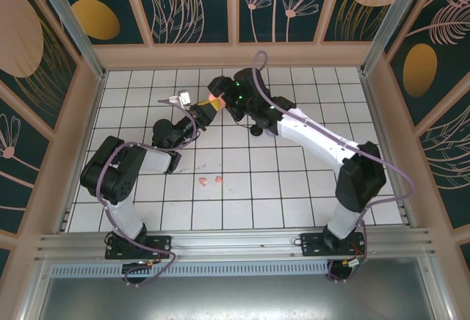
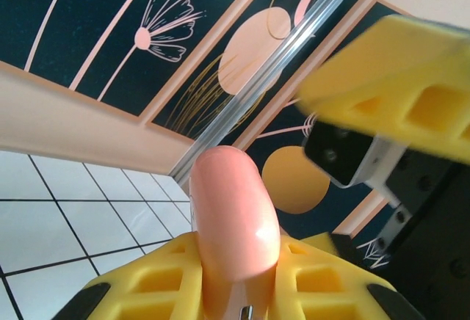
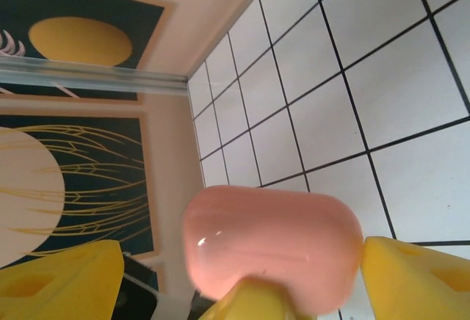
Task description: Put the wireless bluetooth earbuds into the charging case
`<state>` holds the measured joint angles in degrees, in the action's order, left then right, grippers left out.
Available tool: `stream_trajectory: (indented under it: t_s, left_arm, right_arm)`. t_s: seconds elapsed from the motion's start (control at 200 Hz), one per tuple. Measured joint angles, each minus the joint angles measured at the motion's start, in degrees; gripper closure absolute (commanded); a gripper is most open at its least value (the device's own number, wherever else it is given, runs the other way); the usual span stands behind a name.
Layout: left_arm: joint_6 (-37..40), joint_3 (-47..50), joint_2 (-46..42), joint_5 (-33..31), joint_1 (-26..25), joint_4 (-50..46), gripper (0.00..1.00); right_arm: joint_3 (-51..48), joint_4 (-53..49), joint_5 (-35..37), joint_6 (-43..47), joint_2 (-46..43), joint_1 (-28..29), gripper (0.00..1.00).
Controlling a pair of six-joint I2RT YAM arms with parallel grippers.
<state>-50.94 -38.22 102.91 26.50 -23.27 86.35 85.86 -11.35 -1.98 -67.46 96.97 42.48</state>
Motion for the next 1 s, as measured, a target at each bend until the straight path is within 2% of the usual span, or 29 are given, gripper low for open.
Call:
stream_trajectory:
  t_s: [0.205, 0.405, 0.56, 0.726, 0.996]
  left_arm:
    - [0.4, 0.0, -0.5, 0.9, 0.0, -3.5, 1.0]
    - [1.9, -2.2, -1.7, 5.6, 0.0, -9.5, 1.0]
    - [3.3, -5.1, -2.6, 10.6, 0.0, -13.9, 1.0]
    - [4.2, -7.8, -2.6, 16.6, 0.0, -17.9, 1.0]
    - [4.4, -9.1, -2.7, 23.7, 0.0, -22.4, 1.0]
  right_arm:
    - [-7.8, 1.7, 0.6, 3.4, -10.9, -4.2, 0.16]
    - [-18.9, 3.3, -1.5, 14.2, -19.4, -9.6, 0.17]
    - [-28.2, 8.1, -8.8, 28.4, -21.9, -14.6, 0.17]
    - [-32.4, 12.0, -17.4, 41.5, -23.0, -15.1, 0.18]
    - [-31.8, 17.2, -26.2, 50.3, -22.3, -15.1, 0.2]
